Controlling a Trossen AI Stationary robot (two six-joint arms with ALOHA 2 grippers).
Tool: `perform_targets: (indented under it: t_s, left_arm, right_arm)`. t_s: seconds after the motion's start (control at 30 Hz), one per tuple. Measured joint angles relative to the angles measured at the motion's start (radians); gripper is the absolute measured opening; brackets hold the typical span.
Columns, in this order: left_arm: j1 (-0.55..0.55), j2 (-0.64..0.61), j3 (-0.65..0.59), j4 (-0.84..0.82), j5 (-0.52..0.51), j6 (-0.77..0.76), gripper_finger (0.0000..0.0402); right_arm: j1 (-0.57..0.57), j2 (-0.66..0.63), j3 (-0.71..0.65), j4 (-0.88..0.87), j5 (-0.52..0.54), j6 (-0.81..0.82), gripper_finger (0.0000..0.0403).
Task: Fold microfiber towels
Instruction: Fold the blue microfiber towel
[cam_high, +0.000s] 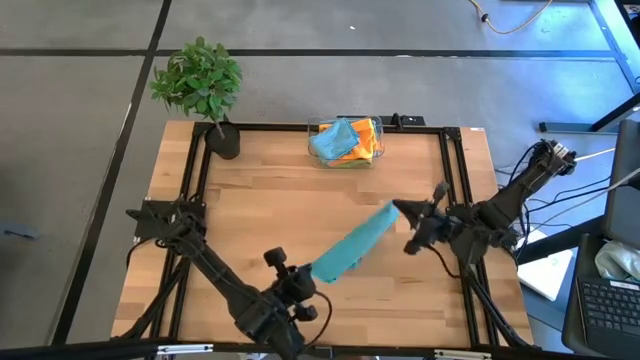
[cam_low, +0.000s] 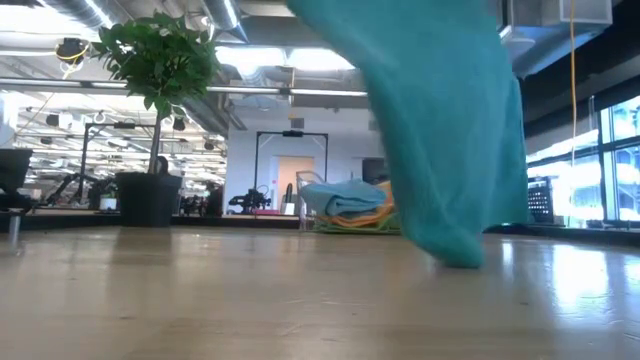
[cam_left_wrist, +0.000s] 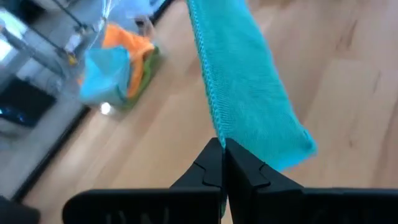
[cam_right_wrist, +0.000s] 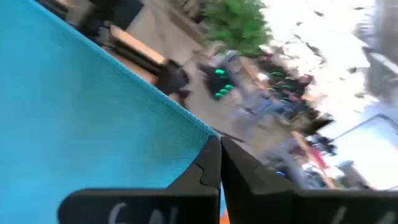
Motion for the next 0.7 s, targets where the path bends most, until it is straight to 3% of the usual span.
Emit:
perform_targets:
  t_s: [0.07,0.13,0.17,0.2,0.23,0.33,0.37,0.43,0.53,0.57,0.6,0.63,0.7]
  left_arm:
    - [0.004,0.000,-0.002,0.015,0.051,-0.015,0.0000]
    - [0.001,0.006,-0.002,0.078,0.073,0.025,0.0000]
    - [-0.002,0.010,-0.002,0.086,0.068,0.048,0.0000]
    - [-0.004,0.012,-0.002,0.060,0.049,0.052,0.0000]
    - [-0.004,0.012,-0.003,0.010,0.028,0.025,0.0000]
    - [0.015,0.003,-0.022,0.007,0.002,-0.042,0.0000]
    - [0.018,0.003,-0.021,0.013,-0.012,-0.051,0.0000]
    - [0.035,0.000,-0.017,0.061,0.027,-0.029,0.0000]
    - [0.027,0.000,-0.016,0.179,0.060,0.128,0.0000]
    - [0.024,0.001,-0.016,0.169,0.038,0.139,0.0000]
    - [0.023,0.001,-0.016,0.129,0.005,0.121,0.0000]
    - [0.025,0.001,-0.016,0.072,-0.015,0.071,0.0000]
    - [0.032,0.000,-0.022,-0.014,-0.015,-0.067,0.0000]
  right_arm:
    - [-0.011,-0.008,0.000,-0.018,-0.157,0.030,0.0004]
    - [-0.003,-0.014,0.000,-0.020,-0.425,0.046,0.0004]
    - [-0.001,-0.013,0.000,-0.017,-0.512,0.037,0.0006]
    - [-0.001,-0.007,0.000,-0.007,-0.527,0.018,0.0007]
    - [-0.001,-0.004,0.000,0.004,-0.464,0.011,0.0008]
    - [-0.006,-0.004,0.000,-0.006,-0.066,0.007,0.0007]
    - [-0.006,-0.002,0.000,-0.009,-0.014,0.021,0.0007]
    - [-0.002,-0.008,0.000,-0.025,-0.066,0.038,0.0006]
    - [0.019,-0.021,0.001,-0.021,-0.413,0.014,0.0007]
    - [0.021,-0.018,0.001,-0.021,-0.480,-0.013,0.0008]
    - [0.022,-0.014,0.000,-0.021,-0.468,-0.019,0.0008]
    - [0.022,-0.013,0.000,-0.018,-0.374,-0.021,0.0008]
    - [0.017,-0.012,0.001,-0.030,-0.063,0.008,0.0007]
